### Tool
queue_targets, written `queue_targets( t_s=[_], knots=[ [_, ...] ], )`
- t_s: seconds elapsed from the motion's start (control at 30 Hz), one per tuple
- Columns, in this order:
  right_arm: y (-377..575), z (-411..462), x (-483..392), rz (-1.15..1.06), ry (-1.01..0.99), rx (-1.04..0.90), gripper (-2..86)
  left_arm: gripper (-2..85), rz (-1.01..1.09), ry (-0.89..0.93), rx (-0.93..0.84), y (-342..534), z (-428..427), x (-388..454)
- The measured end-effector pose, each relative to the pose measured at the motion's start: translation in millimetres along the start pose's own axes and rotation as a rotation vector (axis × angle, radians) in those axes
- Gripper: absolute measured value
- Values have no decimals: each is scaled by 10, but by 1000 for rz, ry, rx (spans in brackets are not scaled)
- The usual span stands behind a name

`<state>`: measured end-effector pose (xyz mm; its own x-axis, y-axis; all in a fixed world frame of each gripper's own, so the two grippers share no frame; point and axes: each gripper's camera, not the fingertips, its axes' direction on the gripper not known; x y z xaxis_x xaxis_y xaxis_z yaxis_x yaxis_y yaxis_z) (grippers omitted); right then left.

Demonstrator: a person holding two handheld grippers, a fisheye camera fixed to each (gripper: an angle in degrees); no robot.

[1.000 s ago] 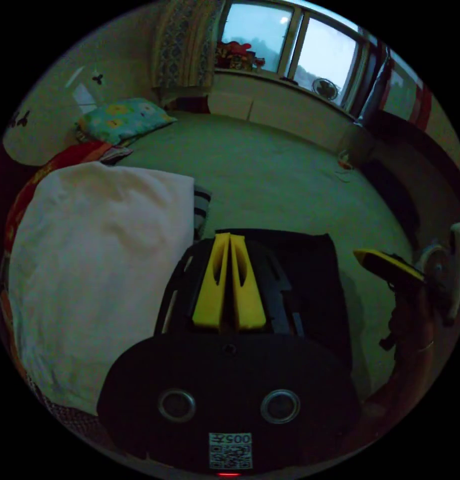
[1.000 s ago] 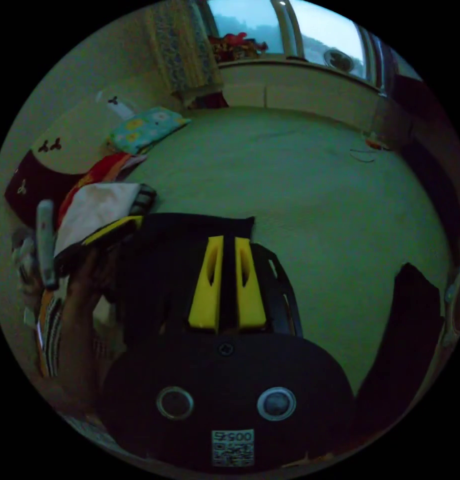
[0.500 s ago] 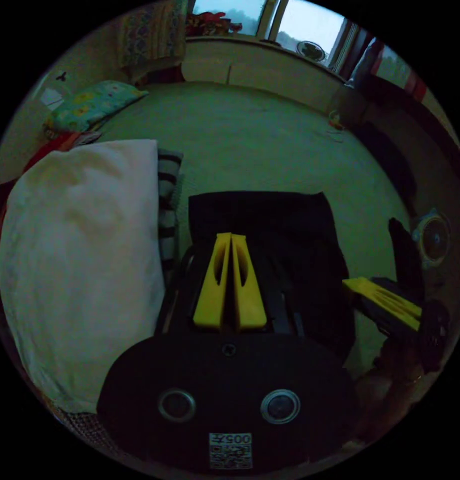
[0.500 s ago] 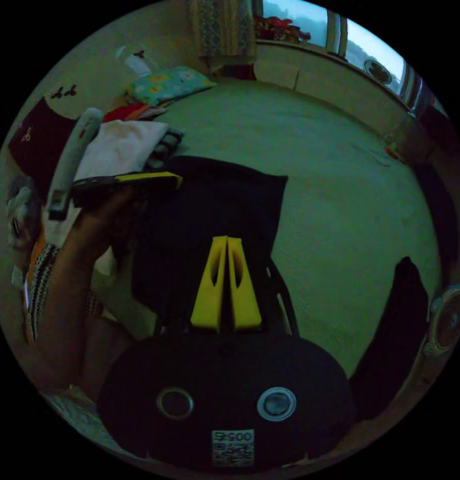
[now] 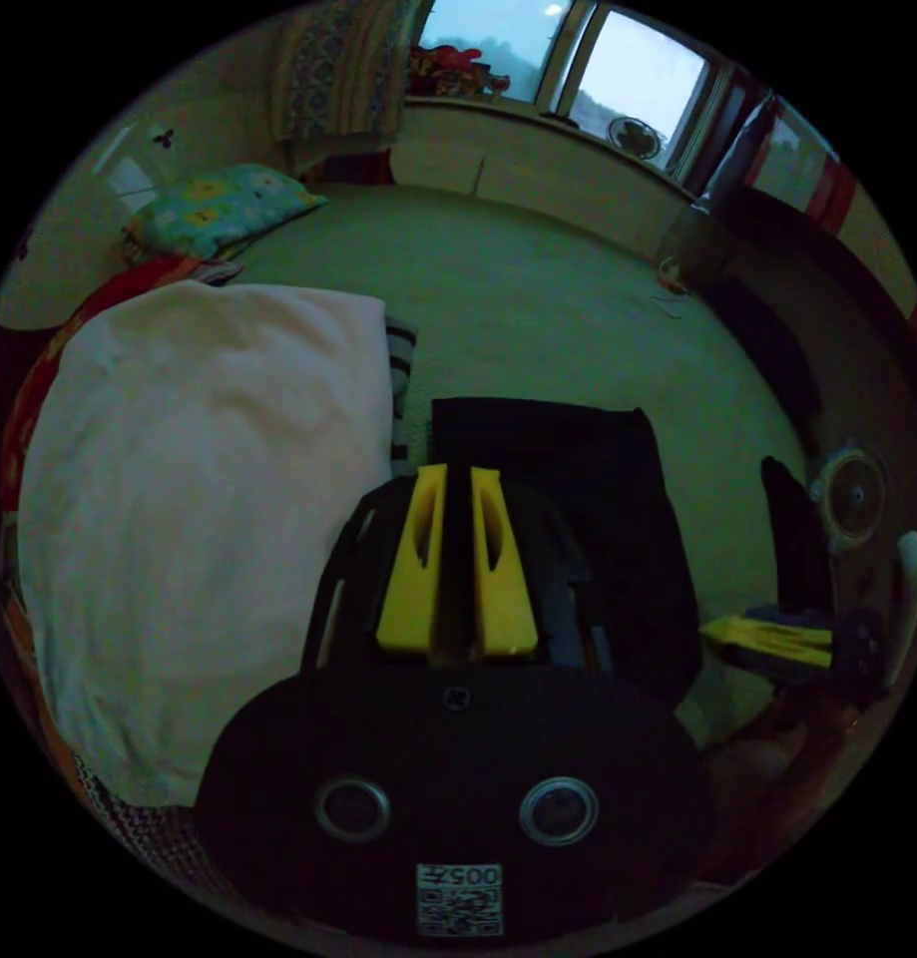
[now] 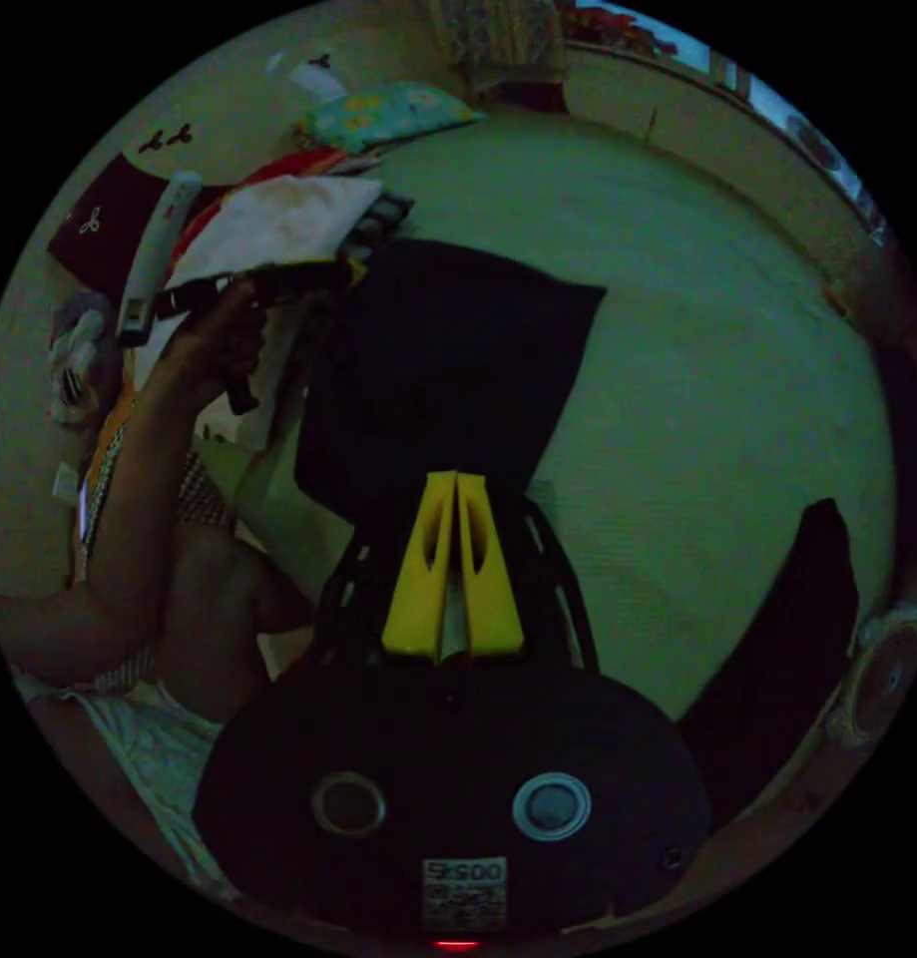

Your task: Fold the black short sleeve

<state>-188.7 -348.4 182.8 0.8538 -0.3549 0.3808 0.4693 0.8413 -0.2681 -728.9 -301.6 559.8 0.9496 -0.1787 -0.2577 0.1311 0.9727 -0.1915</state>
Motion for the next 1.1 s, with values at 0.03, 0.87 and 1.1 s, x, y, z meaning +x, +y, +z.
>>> queue_targets(
  t_s=[0.03,0.87,1.1],
  knots=[
    [8,1,7,2,-1,5,9,88,7,28,-7,-3,55,-25],
    [357,392,39,45,-87,-67,20,82,-59,162,-107,-303,819,70],
    [569,151,73,-18,-128,-54,-14,69,11,135,-72,-360,731,278]
  ],
)
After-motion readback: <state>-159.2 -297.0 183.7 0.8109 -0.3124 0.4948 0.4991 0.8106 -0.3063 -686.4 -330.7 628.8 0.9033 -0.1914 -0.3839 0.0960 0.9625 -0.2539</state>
